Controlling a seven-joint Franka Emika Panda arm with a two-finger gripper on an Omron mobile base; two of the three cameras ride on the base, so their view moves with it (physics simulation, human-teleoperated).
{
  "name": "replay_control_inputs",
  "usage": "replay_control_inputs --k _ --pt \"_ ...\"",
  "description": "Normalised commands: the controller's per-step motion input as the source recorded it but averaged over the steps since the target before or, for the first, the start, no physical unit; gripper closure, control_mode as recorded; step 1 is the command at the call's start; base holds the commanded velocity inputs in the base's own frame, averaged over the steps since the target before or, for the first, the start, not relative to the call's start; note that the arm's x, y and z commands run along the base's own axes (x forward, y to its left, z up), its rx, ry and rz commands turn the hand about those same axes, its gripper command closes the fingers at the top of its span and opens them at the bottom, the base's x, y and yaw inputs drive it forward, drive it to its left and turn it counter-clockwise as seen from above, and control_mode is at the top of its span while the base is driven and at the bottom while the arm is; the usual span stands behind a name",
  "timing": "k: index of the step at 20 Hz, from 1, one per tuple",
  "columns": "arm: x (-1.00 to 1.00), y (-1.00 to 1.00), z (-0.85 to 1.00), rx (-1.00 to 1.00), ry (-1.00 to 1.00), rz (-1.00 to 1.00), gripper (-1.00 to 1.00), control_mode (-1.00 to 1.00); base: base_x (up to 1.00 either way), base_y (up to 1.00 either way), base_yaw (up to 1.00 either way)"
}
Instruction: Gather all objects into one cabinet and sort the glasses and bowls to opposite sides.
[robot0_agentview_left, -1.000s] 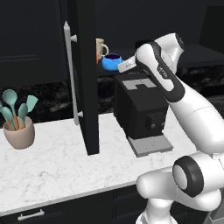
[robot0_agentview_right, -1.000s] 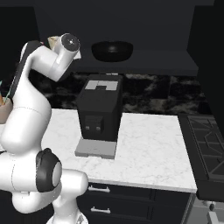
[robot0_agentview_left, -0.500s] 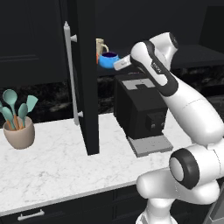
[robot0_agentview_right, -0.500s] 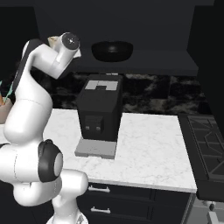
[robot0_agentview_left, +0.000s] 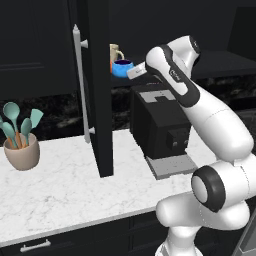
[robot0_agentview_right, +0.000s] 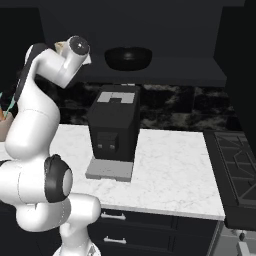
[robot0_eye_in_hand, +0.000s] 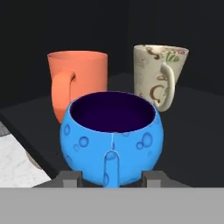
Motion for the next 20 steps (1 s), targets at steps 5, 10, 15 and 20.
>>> replay_control_inputs --k 5,10,15,20 --pt "-0.03 0.0 0.0 0.0 -0.01 0.0 -1.0 -1.0 0.0 0.0 0.0" --pt "-0.69 -0.4 0.03 0.0 -0.04 -0.12 -1.0 -1.0 0.0 0.0 0.0" --pt "-1.0 -0.7 0.13 0.01 0.0 -0.19 -1.0 -1.0 0.0 0.0 0.0" --pt "-0.96 -0.64 0.39 0.02 -0.02 -0.22 -1.0 -1.0 0.0 0.0 0.0"
